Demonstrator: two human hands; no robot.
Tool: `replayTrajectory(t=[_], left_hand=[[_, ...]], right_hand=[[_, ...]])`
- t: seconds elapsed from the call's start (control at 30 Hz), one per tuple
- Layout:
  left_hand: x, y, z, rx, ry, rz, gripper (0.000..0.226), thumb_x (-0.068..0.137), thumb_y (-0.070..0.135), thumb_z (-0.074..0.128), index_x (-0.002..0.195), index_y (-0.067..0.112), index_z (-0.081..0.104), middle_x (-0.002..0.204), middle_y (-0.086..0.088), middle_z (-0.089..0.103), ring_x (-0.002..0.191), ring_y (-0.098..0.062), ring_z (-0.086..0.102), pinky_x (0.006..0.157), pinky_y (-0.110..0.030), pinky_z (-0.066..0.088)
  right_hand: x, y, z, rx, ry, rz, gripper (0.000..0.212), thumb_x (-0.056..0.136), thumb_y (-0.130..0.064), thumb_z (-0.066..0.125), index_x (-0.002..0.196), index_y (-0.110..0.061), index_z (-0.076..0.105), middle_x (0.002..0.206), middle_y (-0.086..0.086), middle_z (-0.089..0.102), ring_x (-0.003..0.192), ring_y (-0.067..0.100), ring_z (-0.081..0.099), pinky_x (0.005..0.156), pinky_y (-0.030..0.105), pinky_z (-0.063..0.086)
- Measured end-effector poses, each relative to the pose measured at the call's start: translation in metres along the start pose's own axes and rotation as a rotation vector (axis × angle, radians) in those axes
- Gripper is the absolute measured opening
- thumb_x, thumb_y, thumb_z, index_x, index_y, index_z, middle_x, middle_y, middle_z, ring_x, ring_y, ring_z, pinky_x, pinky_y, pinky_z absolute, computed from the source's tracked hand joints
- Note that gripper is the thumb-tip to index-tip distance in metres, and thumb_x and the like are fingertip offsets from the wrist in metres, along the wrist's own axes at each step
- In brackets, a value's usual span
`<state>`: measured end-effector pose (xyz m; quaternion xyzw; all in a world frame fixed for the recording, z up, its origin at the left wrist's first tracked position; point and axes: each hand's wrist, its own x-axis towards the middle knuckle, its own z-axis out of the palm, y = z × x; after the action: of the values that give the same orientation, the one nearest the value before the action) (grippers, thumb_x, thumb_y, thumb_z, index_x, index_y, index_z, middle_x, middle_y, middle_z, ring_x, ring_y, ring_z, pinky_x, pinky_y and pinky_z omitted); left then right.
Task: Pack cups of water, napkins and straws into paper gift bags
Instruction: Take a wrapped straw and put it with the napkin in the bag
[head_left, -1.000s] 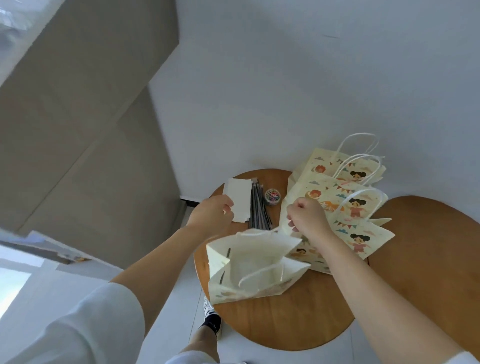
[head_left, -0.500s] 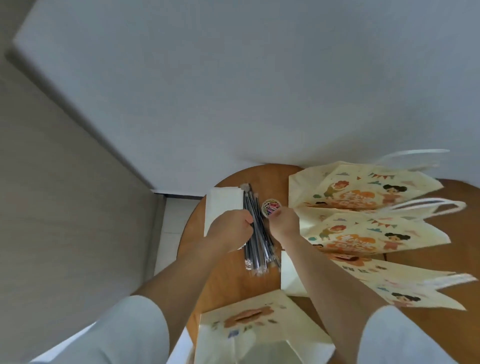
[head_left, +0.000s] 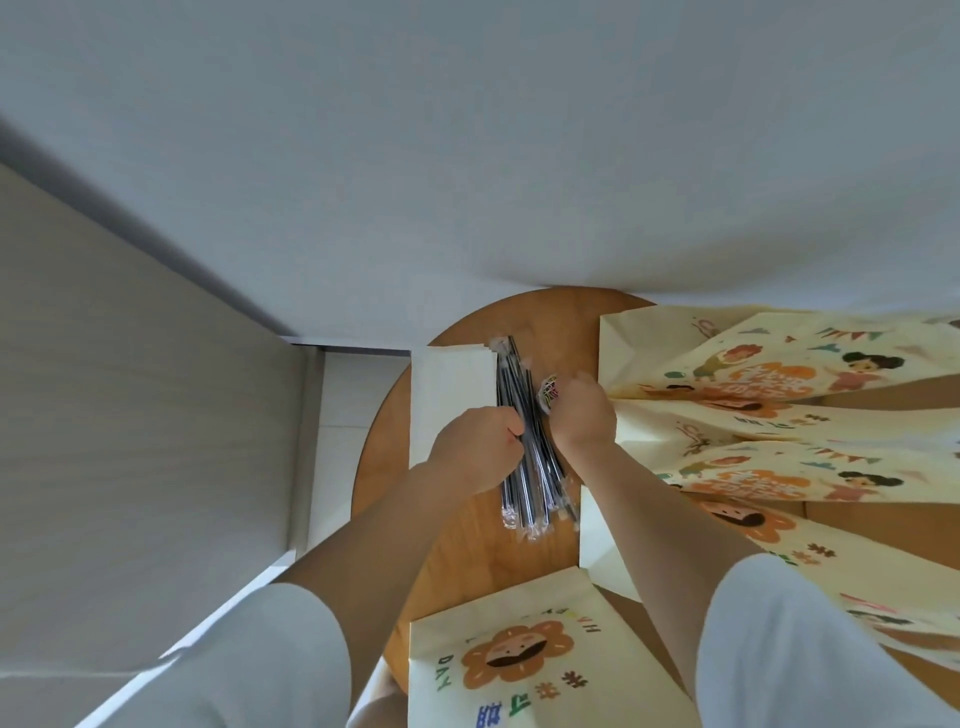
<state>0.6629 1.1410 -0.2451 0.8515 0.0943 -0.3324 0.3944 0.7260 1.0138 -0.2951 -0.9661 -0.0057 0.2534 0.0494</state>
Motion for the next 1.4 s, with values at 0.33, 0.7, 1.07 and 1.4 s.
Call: replayTrajectory(t=[0.33,0.7,1.07,1.4], left_hand=[[-0.013,-0.004,0.005,-0.020,-0.006,0.001,0.032,0.097,0.012,0.043,0.125,0.011,0.058,0.126,-0.005,0.058,0.112,-0.019,0.054,0.091,-0.025,0.043],[-0.025,-0.005,0.006,-0.035,0.028,-0.008,0.030,0.098,0.012,0.043,0.123,0.010,0.059,0.123,-0.007,0.059,0.109,-0.020,0.054,0.086,-0.025,0.043],[-0.060,0.006,0.010,-0.191,0.168,-0.080,0.029,0.097,0.016,0.045,0.121,0.013,0.060,0.125,-0.005,0.058,0.106,-0.022,0.056,0.082,-0.027,0.046],[-0.043,0.035,0.014,-0.917,0.256,-0.174,0.018,0.095,0.010,0.054,0.079,0.012,0.062,0.071,-0.004,0.061,0.065,-0.012,0.058,0.060,-0.018,0.049]], right_hand=[[-0.006,0.006,0.001,0.013,0.011,-0.010,0.031,0.088,0.005,0.046,0.116,-0.004,0.054,0.116,0.013,0.052,0.102,0.031,0.057,0.073,0.032,0.044],[-0.019,0.007,-0.003,0.142,0.057,0.026,0.030,0.088,-0.003,0.055,0.118,-0.009,0.054,0.110,0.011,0.059,0.098,0.030,0.061,0.079,0.037,0.053],[-0.073,-0.005,-0.043,0.564,0.051,0.003,0.025,0.091,0.004,0.043,0.103,-0.002,0.063,0.116,0.008,0.060,0.094,0.021,0.057,0.076,0.028,0.045],[-0.105,-0.003,-0.051,1.000,-0.156,-0.021,0.024,0.093,-0.003,0.047,0.076,-0.017,0.057,0.069,0.003,0.057,0.059,0.013,0.052,0.054,0.020,0.041]])
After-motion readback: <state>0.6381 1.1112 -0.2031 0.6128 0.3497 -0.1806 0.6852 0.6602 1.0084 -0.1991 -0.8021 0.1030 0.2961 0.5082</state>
